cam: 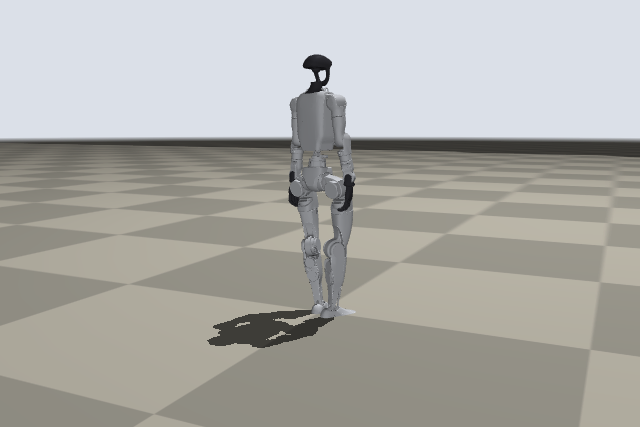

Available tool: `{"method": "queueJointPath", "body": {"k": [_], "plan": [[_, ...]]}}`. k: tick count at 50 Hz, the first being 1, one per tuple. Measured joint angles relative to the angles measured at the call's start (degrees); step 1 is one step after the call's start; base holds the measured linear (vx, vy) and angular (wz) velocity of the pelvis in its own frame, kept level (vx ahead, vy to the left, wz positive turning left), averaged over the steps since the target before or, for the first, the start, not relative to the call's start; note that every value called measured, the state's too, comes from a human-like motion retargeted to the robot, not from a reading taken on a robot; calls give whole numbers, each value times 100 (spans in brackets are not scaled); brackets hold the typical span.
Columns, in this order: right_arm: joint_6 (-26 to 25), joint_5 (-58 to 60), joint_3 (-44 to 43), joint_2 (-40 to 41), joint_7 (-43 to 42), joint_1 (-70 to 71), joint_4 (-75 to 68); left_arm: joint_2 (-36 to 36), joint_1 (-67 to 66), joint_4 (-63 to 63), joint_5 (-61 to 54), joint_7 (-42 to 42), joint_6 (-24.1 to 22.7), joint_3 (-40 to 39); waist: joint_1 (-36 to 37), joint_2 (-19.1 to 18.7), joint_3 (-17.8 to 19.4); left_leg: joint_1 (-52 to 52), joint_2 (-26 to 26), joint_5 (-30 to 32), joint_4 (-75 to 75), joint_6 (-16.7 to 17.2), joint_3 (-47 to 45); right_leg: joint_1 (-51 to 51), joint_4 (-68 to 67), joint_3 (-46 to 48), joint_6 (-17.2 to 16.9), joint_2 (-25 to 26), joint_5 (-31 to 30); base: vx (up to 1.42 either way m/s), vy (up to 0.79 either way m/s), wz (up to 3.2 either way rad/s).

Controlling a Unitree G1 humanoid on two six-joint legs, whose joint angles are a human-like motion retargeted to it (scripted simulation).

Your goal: In place motions

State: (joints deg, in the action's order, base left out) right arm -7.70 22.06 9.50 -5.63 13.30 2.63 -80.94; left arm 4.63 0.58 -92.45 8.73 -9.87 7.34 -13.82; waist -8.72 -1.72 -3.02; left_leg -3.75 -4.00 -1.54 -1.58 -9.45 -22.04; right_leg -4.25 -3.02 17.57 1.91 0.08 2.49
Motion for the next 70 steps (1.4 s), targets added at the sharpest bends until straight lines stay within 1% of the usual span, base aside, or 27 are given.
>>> {"method": "queueJointPath", "body": {"k": [3,5,7,8,12,15,20,21,25,29,33,35,38,41,43,48,52,56,60,64,67,70], "plan": [[51,118,143,13,-73,-17,41,30,-73,-36,-149,-19,5,-207,-120,-16,-7,-119,65,33,19,14,23,-113,-56,-64,-51,6,-46,-2,0,0],[74,168,225,13,-133,-25,20,93,-116,-68,-177,-66,33,-277,-177,-53,-8,-150,125,60,-18,26,4,-165,-131,-98,-72,42,54,-7,-3,15],[74,200,237,3,-175,-22,-25,184,-127,-88,-121,-85,92,-285,-414,-62,-25,-215,202,87,13,132,192,-136,-223,172,-124,-30,230,-7,-4,26],[71,210,253,-1,-196,-32,-46,232,-141,-91,-78,-79,114,-303,-263,-87,2,-217,214,120,-38,59,4,-111,-273,6,-113,68,270,-6,-6,-51],[48,239,188,-44,-272,-94,-179,414,-164,-85,96,-13,190,-313,-307,-82,-43,-310,256,192,-41,86,2,22,-411,-252,-145,145,339,-5,-7,-1],[7,220,114,-98,-288,-150,-327,508,-159,-78,132,-20,219,-353,-251,-2,-86,-358,194,238,-30,103,5,201,-373,-123,-199,69,434,-5,-7,1],[-92,191,-46,-192,-203,-178,-488,590,-64,-57,62,-21,273,-454,-103,172,-66,-369,36,310,-3,129,27,334,-46,-29,38,31,493,-10,-8,5],[-108,192,-90,-204,-191,-165,-487,580,-38,-33,37,-16,282,-473,-85,176,-53,-387,41,326,6,144,30,344,-18,-29,44,38,485,-17,-11,27],[-119,166,-263,-247,-232,-137,-368,424,-13,192,-189,-15,256,-575,-165,116,34,-455,112,410,59,205,121,336,-8,5,88,96,486,-18,-10,31],[-89,50,-298,-272,-284,-133,-266,306,-102,445,-321,-231,184,-596,-257,48,64,-490,200,456,124,272,130,339,-1,-6,141,169,494,-13,-9,7],[-129,-119,-373,-268,-299,-83,-306,257,-174,537,-263,-61,77,-505,-359,34,126,-576,217,376,471,239,320,390,66,127,172,164,462,-16,-7,27],[-145,-136,-365,-281,-311,-90,-305,249,-195,514,-235,9,54,-423,-274,97,173,-751,145,391,799,149,413,445,117,111,191,91,414,-13,-3,4],[-103,85,-264,-337,-347,-114,-294,234,-226,469,-152,19,77,-418,-141,147,218,-934,82,367,746,147,205,492,147,113,243,10,376,-13,0,6],[-69,419,-241,-404,-394,-106,-310,186,-258,442,-203,25,50,-453,-339,65,239,-1414,-163,302,573,178,729,532,175,477,237,-48,402,-9,2,106],[-47,533,-223,-456,-405,-104,-321,158,-260,437,-315,14,15,-463,-434,13,337,-1786,-356,299,414,202,1042,619,214,749,238,-78,402,-11,3,94],[-123,493,-41,-512,-379,36,-478,157,-300,476,-373,-42,47,-552,193,144,718,-2829,-502,399,133,-39,683,829,222,497,359,-237,306,-10,5,-47],[-162,555,50,-464,-380,180,-477,211,-438,424,-341,-35,41,-601,368,184,923,-3443,-592,400,-90,-175,737,943,208,481,424,-319,275,-6,2,-14],[-38,458,88,-413,-345,192,-228,258,-564,197,-281,-58,93,-646,439,178,1042,-3777,-635,402,-244,-250,711,1003,165,480,459,-352,286,0,0,0],[44,304,67,-344,-281,177,-55,294,-654,-4,-222,-35,137,-675,463,163,1058,-3704,-635,352,-333,-230,619,1015,148,504,426,-348,288,0,0,0],[54,271,77,-282,-254,153,-39,289,-794,-19,-224,-38,141,-740,412,121,953,-3193,-538,294,-306,-130,553,962,164,517,399,-289,271,0,0,0],[41,305,95,-261,-235,130,-90,282,-880,-16,-270,-38,114,-782,249,49,798,-2613,-348,307,-68,26,450,896,190,571,372,-196,271,0,0,0],[39,401,23,-269,-243,67,-181,284,-917,-57,-376,95,-111,-773,77,-64,519,-2011,-101,406,419,141,439,752,238,605,325,-93,266,4,0,9]]}}
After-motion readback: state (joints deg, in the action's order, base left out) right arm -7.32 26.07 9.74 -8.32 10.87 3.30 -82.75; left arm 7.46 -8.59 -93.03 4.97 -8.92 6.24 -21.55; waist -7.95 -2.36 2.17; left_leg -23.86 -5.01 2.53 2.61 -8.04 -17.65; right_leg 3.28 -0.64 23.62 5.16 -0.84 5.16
